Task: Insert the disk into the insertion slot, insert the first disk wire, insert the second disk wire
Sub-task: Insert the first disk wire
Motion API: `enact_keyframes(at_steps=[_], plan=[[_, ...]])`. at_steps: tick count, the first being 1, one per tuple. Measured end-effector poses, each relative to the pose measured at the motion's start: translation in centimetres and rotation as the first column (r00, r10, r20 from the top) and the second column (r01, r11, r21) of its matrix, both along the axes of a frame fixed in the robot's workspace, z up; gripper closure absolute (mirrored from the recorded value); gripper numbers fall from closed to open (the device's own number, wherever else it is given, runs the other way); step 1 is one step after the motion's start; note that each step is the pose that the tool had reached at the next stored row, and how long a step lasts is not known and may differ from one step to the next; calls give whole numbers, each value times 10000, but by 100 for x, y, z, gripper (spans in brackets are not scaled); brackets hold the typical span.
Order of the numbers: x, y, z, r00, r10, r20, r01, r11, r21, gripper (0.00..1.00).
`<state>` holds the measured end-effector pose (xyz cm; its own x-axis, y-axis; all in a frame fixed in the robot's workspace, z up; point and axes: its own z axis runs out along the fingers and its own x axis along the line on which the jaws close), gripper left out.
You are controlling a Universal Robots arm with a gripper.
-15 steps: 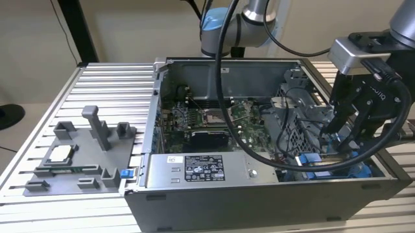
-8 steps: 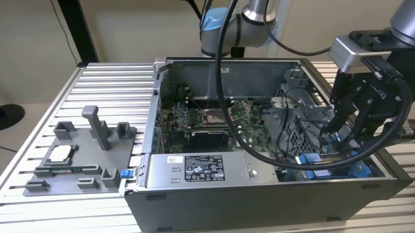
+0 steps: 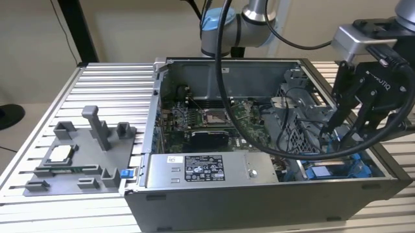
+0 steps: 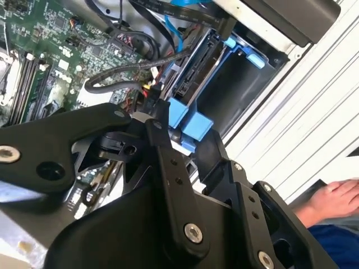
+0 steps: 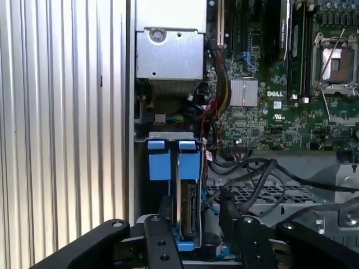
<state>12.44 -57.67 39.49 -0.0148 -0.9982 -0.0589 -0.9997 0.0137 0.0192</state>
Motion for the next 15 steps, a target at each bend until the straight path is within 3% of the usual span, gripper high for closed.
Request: enact_keyframes(at_steps=[4, 11, 15], plan=[[0, 34, -34, 10000, 0, 0, 0, 10000, 77, 0], [0, 138, -100, 10000, 0, 0, 0, 9997, 229, 0], [0, 163, -120, 10000, 0, 0, 0, 9996, 268, 0]])
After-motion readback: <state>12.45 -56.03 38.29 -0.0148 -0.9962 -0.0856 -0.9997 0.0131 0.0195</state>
